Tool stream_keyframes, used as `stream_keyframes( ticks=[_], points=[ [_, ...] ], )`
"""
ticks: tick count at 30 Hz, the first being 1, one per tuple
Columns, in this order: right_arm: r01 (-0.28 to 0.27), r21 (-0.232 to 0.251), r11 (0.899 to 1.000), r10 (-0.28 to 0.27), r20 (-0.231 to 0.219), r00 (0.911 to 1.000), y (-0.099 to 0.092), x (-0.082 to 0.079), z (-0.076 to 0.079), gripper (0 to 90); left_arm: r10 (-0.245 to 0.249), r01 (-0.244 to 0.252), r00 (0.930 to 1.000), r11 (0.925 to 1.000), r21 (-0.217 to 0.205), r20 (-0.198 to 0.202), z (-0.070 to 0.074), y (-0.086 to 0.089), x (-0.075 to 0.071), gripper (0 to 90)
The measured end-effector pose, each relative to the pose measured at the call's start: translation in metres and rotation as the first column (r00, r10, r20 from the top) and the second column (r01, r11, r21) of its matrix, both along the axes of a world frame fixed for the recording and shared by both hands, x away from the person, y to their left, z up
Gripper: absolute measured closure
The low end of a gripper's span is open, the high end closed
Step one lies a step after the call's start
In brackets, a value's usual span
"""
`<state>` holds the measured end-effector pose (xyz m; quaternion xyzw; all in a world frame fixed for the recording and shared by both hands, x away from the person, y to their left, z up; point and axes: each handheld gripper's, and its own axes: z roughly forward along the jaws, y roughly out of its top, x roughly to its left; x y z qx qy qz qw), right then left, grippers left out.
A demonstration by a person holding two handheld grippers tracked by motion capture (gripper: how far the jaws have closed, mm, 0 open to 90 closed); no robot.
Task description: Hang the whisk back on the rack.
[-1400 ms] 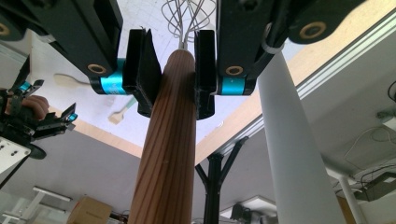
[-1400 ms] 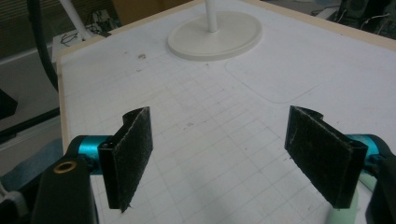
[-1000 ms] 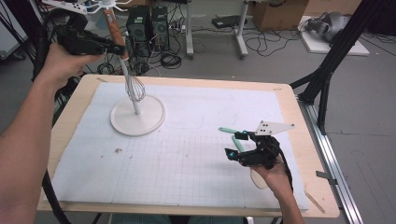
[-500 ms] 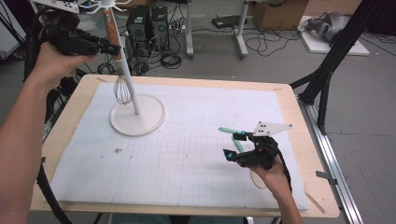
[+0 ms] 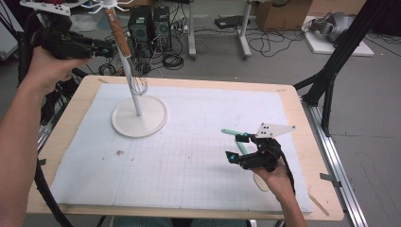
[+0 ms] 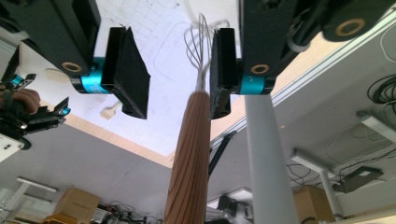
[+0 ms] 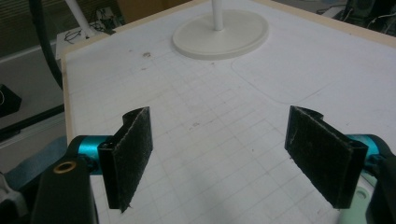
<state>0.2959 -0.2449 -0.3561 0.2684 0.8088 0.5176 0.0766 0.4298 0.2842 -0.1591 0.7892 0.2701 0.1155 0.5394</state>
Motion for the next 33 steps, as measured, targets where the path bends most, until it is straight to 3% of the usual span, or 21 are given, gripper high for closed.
stream_keyframes(
  ticks=[9, 20, 33],
  points=[
    [0.009, 0.011, 1.000, -0.009, 0.006, 0.9999, -0.002, 0.001, 0.001, 21.7, -0.016, 0.017, 0.9997, 0.9995, -0.027, 0.019, 0.003, 0.006, -0.008, 61.9],
    [0.007, 0.005, 1.000, -0.007, -0.001, 1.0000, -0.001, 0.004, -0.001, 21.4, -0.015, 0.016, 0.9993, 0.9994, -0.030, 0.033, 0.006, 0.010, -0.012, 69.3],
    [-0.007, 0.008, 1.000, 0.007, -0.006, 1.0000, 0.000, 0.004, -0.001, 21.4, -0.019, 0.021, 0.9988, 0.9992, -0.033, 0.046, 0.020, 0.011, -0.015, 78.3]
  ],
)
